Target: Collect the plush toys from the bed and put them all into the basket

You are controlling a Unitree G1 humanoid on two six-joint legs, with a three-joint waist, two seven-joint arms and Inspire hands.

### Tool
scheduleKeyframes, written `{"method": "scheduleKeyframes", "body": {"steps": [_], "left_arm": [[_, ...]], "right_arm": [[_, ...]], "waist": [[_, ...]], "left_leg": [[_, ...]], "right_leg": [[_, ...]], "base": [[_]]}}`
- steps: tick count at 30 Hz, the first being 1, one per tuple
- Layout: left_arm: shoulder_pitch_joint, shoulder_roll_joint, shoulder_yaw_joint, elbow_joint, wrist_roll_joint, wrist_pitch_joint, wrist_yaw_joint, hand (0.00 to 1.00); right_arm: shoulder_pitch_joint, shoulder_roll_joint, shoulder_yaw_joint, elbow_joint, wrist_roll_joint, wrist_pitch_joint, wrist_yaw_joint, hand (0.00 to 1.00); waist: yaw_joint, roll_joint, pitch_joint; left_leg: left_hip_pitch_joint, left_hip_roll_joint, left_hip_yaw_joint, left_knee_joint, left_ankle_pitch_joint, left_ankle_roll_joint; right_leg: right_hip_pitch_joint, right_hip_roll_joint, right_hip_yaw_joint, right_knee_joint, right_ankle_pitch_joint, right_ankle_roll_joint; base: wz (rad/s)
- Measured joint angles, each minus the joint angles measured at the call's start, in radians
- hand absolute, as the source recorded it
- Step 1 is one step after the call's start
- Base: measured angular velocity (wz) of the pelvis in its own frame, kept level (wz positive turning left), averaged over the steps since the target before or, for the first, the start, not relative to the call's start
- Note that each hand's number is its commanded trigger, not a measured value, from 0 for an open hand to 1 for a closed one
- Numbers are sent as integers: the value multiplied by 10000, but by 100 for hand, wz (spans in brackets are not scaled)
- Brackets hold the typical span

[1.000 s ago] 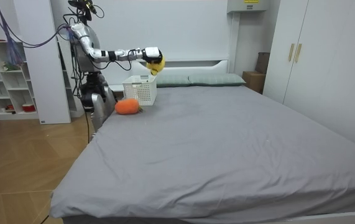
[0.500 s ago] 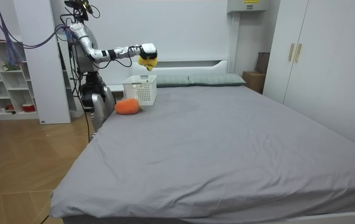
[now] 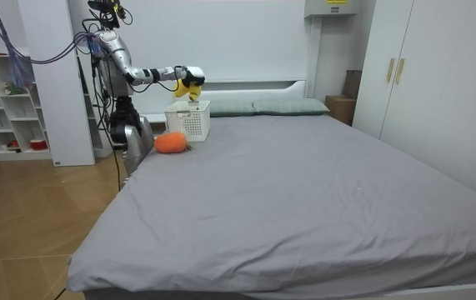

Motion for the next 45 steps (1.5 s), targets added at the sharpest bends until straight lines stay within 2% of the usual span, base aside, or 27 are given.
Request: {"method": "scheduleKeyframes", "body": {"steps": [2, 6, 20, 28, 37, 45], "left_arm": [[-29, 0, -2, 1, 0, 0, 0, 0], [-123, -20, -7, 4, 0, -1, 3, 0], [-174, -47, -12, 7, 9, -1, -1, 0], [-173, -47, -11, 35, 10, -1, -2, 0], [-172, -46, -11, 41, 11, -2, 3, 0], [-156, -44, -10, 42, 14, -4, 4, 0]], "right_arm": [[1, 51, 65, 44, -16, 11, 22, 0], [2, 57, 67, 162, -18, 76, 168, 0], [351, 22, 72, 187, -14, 87, 334, 0], [350, 22, 71, 186, -14, 86, 342, 0], [351, 20, 71, 186, 0, 82, 343, 0], [373, 5, 71, 186, 124, 81, 342, 0]], "waist": [[74, -33, 45], [183, -199, 55], [165, -93, 111], [166, -52, 101], [149, 50, 45], [149, 29, 25]], "left_leg": [[-26, -10, -37, 0, 9, -2], [-87, -63, -142, 3, 24, -10], [-102, -110, -181, -8, 40, 19], [-98, -110, -180, -6, 43, 22], [-33, -108, -145, 25, 48, 26], [63, -106, -127, 11, 49, 26]], "right_leg": [[-13, 0, 0, -3, 0, 0], [18, -1, -78, -157, 0, 0], [15, -40, -89, -159, -2, 3], [14, -41, -89, -159, -2, 3], [25, -43, -64, -159, -2, 3], [93, -39, -31, -159, -2, 3]], "base": [[4], [6], [1], [0], [0], [0]]}}
